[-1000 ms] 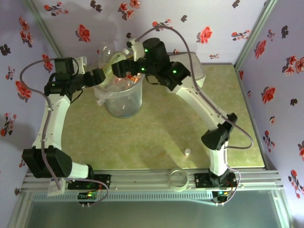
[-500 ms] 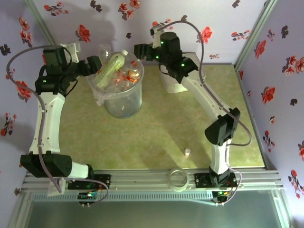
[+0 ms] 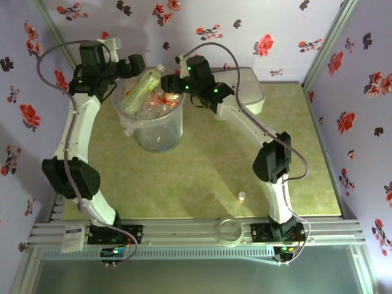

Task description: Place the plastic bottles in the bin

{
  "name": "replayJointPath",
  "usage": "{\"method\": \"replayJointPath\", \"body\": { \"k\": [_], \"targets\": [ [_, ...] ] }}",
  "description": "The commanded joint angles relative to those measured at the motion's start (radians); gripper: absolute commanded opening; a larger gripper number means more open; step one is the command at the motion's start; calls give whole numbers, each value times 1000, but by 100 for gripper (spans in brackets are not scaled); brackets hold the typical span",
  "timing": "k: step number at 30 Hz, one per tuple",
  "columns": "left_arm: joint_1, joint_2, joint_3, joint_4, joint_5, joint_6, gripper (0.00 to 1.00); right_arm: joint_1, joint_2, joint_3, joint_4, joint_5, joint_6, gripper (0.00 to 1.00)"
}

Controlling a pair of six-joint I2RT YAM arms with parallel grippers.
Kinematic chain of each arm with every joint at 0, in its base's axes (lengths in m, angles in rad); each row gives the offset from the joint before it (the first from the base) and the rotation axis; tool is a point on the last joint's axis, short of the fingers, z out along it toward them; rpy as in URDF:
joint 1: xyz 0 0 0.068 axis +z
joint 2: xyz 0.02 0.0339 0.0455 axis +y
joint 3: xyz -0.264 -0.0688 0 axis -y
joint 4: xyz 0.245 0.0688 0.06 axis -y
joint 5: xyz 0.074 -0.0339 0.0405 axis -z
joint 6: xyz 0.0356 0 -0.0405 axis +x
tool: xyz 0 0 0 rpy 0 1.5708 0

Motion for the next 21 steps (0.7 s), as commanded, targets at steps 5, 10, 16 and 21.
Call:
{"method": "replayJointPath", "body": {
  "k": [5,10,16,21],
  "targets": [
    [-63,45,26,-52,4,85,81,40,-74,-102,-14,-20,-13,62],
    [-80,22,-42,-59,3,101,79,38,-111,-100,-28,9,-41,76],
    [-84,-25,-75,-54,3,102,78,15,-191,-73,-66,58,-70,91],
    [-83,-50,-31,-72,-11,110,82,-13,-259,-107,-88,84,-69,93]
  ]
}}
